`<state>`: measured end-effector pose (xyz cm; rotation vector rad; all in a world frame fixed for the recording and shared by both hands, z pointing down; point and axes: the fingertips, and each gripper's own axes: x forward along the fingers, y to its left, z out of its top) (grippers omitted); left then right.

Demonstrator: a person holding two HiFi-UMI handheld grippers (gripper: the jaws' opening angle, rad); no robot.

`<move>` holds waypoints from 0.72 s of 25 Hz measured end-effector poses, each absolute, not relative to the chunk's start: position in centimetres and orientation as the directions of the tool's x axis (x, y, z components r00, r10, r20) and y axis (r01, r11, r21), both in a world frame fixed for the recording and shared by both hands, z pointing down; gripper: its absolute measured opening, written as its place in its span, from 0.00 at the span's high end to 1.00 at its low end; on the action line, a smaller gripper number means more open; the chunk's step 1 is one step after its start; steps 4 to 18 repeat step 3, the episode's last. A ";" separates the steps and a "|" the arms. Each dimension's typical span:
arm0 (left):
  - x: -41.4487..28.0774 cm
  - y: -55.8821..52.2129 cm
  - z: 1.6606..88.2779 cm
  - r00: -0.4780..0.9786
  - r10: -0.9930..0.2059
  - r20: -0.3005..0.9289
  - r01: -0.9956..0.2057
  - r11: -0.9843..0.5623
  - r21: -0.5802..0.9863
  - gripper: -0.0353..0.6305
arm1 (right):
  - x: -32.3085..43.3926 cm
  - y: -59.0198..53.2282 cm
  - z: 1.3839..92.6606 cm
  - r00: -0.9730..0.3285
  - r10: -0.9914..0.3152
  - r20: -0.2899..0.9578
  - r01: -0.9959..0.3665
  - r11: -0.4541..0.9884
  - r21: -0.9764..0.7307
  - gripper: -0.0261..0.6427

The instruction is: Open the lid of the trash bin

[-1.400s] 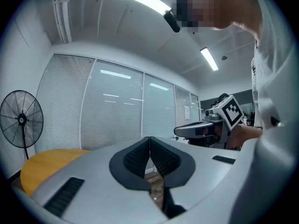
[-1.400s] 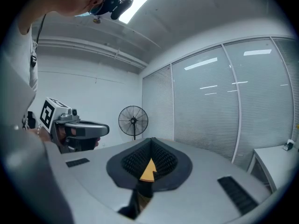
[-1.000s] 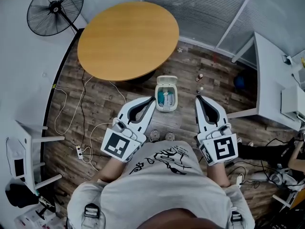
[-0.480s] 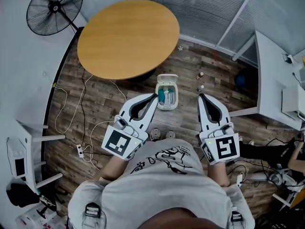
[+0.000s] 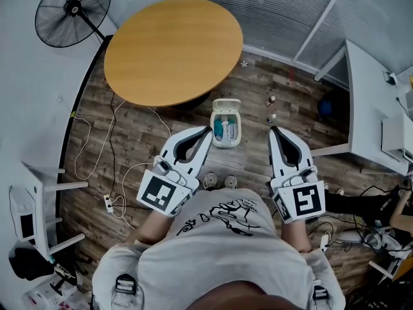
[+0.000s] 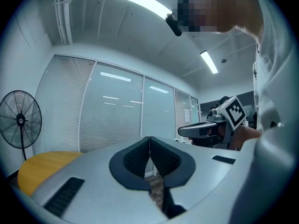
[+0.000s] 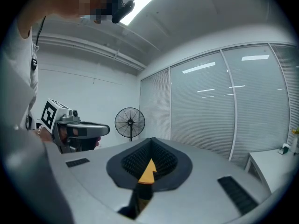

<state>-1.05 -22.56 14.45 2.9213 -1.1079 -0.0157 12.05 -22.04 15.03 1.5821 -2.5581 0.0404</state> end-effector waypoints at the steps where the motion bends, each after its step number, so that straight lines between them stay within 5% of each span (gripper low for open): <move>1: -1.1 -22.6 14.4 0.749 -0.663 -0.004 -0.663 -0.749 0.019 0.92 | 12.1 -22.1 15.0 -0.440 -0.889 0.128 -0.893 0.448 0.047 0.95; 18: -1.1 -22.7 14.4 0.749 -0.662 -0.006 -0.662 -0.749 0.017 0.92 | 12.1 -22.1 15.0 -0.438 -0.890 0.128 -0.893 0.447 0.048 0.95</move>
